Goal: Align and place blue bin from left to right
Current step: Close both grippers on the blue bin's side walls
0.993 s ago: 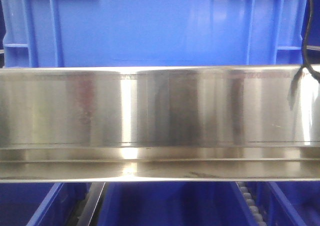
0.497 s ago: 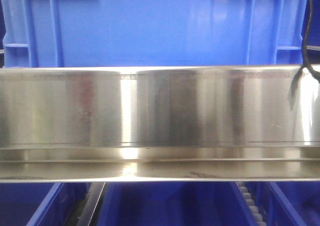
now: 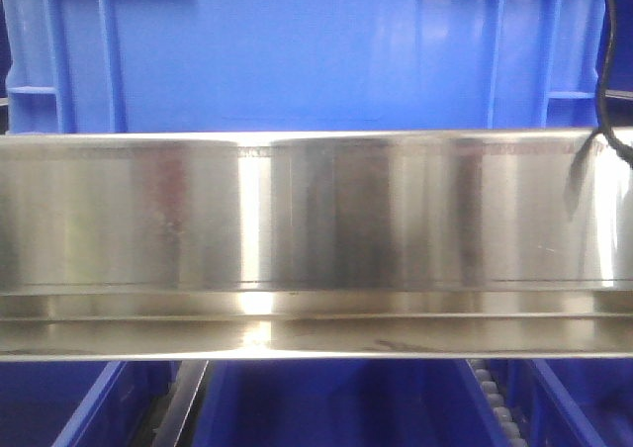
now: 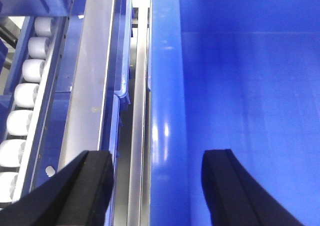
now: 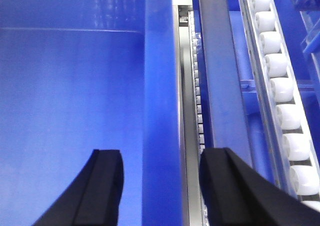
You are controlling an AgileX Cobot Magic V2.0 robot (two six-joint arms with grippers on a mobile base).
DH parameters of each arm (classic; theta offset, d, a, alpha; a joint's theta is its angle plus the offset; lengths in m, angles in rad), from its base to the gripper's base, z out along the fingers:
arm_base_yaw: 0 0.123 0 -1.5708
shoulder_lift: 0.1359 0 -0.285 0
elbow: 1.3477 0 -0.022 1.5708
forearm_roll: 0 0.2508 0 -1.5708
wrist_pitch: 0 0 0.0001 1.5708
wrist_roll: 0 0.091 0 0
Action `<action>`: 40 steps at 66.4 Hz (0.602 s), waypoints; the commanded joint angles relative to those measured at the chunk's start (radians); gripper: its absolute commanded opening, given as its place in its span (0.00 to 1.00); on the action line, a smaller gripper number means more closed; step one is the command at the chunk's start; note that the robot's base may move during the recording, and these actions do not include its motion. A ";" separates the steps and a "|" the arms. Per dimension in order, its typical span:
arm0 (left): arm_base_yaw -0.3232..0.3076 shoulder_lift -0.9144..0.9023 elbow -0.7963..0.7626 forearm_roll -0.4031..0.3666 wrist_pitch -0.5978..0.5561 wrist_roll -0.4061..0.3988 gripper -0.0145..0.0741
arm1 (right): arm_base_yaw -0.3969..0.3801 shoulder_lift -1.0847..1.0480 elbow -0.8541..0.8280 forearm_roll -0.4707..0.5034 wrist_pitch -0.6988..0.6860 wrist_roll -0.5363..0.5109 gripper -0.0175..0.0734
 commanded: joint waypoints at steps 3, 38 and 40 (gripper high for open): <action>-0.004 -0.007 -0.006 0.006 0.001 -0.009 0.52 | -0.004 -0.005 -0.008 -0.009 -0.016 0.001 0.47; -0.004 -0.007 -0.006 -0.007 0.003 -0.009 0.52 | -0.004 -0.005 -0.008 -0.009 -0.012 0.001 0.46; -0.004 -0.007 -0.006 -0.009 0.003 -0.009 0.52 | -0.004 -0.005 -0.008 -0.009 -0.012 0.001 0.46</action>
